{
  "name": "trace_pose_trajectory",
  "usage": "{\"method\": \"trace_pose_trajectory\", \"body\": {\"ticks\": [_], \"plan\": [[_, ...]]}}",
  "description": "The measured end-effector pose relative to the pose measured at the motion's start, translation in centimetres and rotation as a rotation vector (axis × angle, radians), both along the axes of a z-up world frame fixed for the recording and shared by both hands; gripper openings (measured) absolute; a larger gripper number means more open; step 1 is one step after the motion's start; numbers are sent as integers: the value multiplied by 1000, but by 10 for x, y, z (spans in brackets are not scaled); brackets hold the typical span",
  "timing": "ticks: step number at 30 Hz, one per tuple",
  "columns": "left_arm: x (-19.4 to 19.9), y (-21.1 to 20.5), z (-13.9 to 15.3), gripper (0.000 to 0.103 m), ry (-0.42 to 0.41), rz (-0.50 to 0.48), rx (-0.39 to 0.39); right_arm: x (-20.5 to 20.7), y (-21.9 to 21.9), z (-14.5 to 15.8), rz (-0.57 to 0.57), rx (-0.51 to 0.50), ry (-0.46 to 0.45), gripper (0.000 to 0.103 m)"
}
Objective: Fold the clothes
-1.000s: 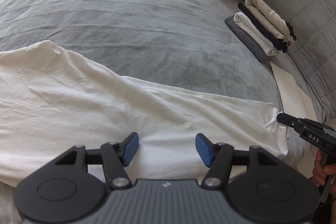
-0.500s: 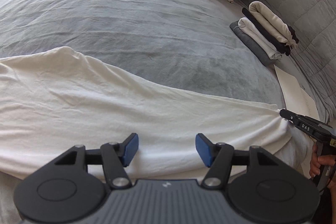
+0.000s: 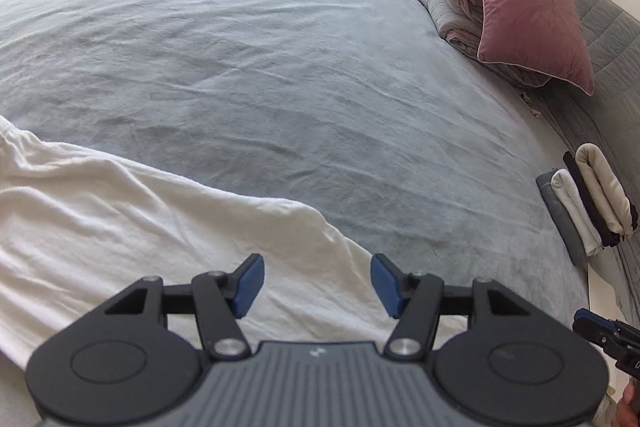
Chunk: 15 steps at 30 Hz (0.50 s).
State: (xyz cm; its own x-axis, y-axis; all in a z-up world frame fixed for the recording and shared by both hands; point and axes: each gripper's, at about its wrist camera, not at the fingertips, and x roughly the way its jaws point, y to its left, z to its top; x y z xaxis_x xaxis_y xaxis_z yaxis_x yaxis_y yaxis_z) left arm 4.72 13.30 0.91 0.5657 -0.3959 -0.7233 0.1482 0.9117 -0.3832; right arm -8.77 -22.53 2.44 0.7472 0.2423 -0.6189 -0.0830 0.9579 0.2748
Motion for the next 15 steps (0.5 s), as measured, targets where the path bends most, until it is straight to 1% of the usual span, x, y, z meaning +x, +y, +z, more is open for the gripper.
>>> {"method": "trace_pose_trajectory", "body": {"ticks": [1,4,7,9,12,15], "plan": [[0,5,-4,60,-5,16,-23,11,12,0,35,8,5,43],[6,15,-13,60,28,62,-71,42,48,-4,145,-8,-4,43],[12,30,-21,59,53,91,-140,71,81,-14,224,-5,3,43],[16,38,-26,59,68,109,-192,87,100,-22,259,3,15,43],[20,45,-31,59,86,117,-245,108,124,-36,303,21,40,43],[22,48,-32,59,93,105,-266,121,141,-45,323,23,49,42]]}}
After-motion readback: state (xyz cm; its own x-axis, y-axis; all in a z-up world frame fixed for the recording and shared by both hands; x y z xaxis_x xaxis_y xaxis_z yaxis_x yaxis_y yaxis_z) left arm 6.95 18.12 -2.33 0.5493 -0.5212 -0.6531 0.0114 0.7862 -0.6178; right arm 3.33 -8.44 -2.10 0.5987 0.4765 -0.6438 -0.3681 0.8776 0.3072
